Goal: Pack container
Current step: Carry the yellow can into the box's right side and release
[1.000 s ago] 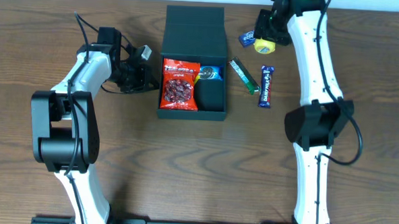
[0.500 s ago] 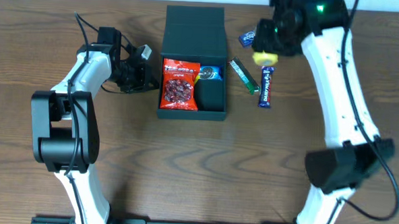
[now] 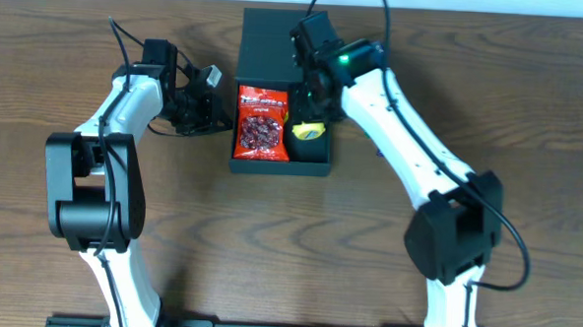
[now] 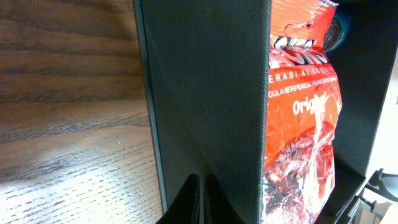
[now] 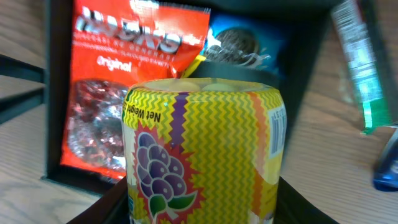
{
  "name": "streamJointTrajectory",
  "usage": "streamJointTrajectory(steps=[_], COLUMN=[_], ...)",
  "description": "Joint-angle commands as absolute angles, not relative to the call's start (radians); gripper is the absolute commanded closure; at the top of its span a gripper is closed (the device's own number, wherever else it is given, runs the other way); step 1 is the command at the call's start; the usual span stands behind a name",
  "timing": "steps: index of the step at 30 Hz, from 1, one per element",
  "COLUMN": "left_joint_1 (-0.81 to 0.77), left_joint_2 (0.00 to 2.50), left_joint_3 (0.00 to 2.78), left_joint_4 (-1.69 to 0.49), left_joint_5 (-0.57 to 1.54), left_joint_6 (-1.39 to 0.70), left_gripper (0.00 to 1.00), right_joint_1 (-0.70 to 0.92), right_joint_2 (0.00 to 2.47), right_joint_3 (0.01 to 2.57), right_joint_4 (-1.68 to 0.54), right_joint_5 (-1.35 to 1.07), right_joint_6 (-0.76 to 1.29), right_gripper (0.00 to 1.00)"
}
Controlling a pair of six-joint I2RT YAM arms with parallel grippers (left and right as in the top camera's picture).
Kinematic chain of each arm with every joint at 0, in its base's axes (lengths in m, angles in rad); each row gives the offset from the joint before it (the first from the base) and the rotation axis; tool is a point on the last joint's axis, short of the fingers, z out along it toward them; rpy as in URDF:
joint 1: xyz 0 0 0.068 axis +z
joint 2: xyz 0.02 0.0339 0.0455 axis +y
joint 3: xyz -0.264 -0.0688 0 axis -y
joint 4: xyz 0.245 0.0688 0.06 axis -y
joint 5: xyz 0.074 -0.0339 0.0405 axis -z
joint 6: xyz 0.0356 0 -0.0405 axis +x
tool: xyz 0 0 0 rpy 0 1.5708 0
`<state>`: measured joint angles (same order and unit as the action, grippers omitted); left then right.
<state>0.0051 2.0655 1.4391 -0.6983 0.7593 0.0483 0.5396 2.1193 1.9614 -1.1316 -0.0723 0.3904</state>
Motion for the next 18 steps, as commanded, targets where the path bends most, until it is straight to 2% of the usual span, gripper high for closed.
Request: streamJointTrajectory(steps=[1,6,9,11,13,18], left_joint_1=[0.001,0.001,0.001,0.001,0.001,0.001], left_joint_2=[2.073,2.073,2.073,2.073,2.073,2.073], left_joint_3=[1.433,1.433,1.433,1.433,1.433,1.433], left_joint_4=[-0.699,-0.699,-0.699,-0.700,-0.701,-0.701], left_joint_5=[0.775,0.775,0.775,0.775,0.775,0.775], left_joint_6=[0.045,0.045,0.045,0.045,0.045,0.046], left_gripper=[0.94,0.94,0.94,0.94,0.94,0.94], right_joint_1=[0.545,0.557,0.566,0.566,0.568,0.564], right_joint_2=[2.173,2.219,2.239,2.246,2.246,2.246], right_joint_3=[1.961,1.961,1.961,1.961,1.961,1.962], right_joint_4=[-1.129,-1.115,-1.111,-1.115,-1.113,-1.103], right_joint_5=[-0.065,-0.068,-0.068,-0.068,-0.068,-0.068], right_joint_6=[0.415,0.422,0.426,0.431,0.431,0.430], right_gripper=[0.76,0.77,0.74,0.51,0.37,0.24])
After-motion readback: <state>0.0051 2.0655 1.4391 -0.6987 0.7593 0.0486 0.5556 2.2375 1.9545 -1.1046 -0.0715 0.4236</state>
